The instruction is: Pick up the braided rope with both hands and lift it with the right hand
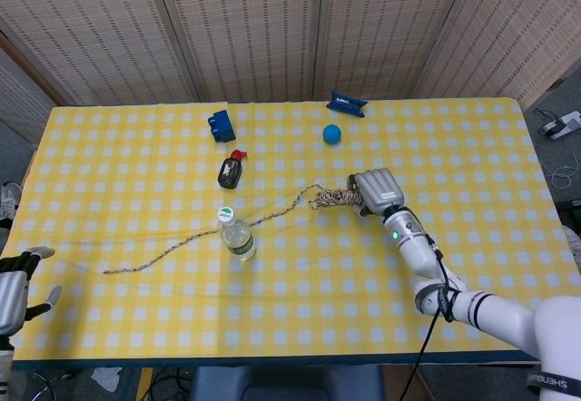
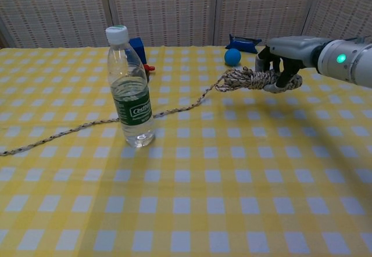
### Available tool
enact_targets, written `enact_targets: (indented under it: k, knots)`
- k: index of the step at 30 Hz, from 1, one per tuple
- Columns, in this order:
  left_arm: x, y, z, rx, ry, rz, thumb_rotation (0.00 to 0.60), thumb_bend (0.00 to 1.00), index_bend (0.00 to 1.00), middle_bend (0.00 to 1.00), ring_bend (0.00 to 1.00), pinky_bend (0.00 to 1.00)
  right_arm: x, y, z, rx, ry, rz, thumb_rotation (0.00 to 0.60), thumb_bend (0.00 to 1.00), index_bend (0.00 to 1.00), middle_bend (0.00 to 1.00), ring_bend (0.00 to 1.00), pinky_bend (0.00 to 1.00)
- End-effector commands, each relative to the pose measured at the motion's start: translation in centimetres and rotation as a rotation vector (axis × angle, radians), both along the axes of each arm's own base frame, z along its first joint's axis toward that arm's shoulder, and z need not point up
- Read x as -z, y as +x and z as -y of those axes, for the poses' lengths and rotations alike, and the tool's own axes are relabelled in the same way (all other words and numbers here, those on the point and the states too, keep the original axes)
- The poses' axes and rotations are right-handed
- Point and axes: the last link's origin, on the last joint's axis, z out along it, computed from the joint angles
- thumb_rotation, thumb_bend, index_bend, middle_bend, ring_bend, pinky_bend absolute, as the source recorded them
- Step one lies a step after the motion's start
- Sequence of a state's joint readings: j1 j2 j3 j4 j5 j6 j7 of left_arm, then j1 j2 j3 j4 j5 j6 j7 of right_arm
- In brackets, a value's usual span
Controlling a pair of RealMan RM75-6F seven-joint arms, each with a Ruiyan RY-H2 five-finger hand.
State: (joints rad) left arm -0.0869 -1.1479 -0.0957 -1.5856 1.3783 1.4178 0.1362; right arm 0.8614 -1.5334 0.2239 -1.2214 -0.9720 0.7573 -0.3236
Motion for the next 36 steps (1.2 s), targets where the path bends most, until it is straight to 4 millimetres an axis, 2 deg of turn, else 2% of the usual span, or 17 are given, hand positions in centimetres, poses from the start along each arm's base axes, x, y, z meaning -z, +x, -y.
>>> enact_targets:
  k: [1,3,5,12,17,21,26,36]
  knots:
    - [0.3,-0.1,-1.4,-0.002,-0.043,-0.006,0.6,0.29,0.43,0.51,0.52,0.4,-0.5,0.4,-0.3,-0.022,-0.01,-0.003,0.6,0.42,0.61,0.6,0.45,0.48]
    - [0.9,0.0,-2.2,-0.002,-0.086,-0.02,0.6,0.29,0.48,0.6,0.61,0.52,-0.4,0.8,-0.6,-0.033,-0.009,-0.001,0.6,0.42,0.61,0.6,0.45,0.49]
    - [1.6,0.2,-3.0,0.006,-0.113,-0.031,0.6,0.29,0.49,0.63,0.64,0.61,-0.4,1.0,-0.8,-0.038,-0.007,0.006,0.6,0.42,0.61,0.6,0.45,0.49]
    - [4.0,1.9,-5.8,0.052,-0.16,-0.06,0.6,0.29,0.46,0.7,0.73,0.78,-0.5,1.6,-1.1,-0.047,-0.008,0.02,0.6,0.42,0.62,0.6,0.46,0.49]
    - [5.4,3.1,-7.6,0.059,-0.197,-0.071,0.6,0.29,0.47,0.84,0.86,0.94,-0.5,1.7,-1.3,-0.048,-0.005,0.023,0.6,0.42,0.62,0.61,0.46,0.49]
    - [6.6,4.0,-8.7,0.044,-0.233,-0.086,0.6,0.29,0.5,0.9,0.92,0.99,-0.5,1.8,-1.4,-0.049,-0.004,0.026,0.6,0.42,0.62,0.61,0.46,0.49]
    - [8.0,4.9,-9.6,0.025,-0.26,-0.096,0.6,0.29,0.52,0.93,0.94,1.0,-0.6,1.8,-1.5,-0.049,-0.004,0.025,0.6,0.42,0.62,0.61,0.46,0.49]
    - [9.9,5.6,-9.5,-0.019,-0.295,-0.088,0.6,0.29,0.55,0.96,0.98,1.0,-0.4,1.6,-1.7,-0.043,0.005,0.027,0.6,0.42,0.63,0.61,0.46,0.49]
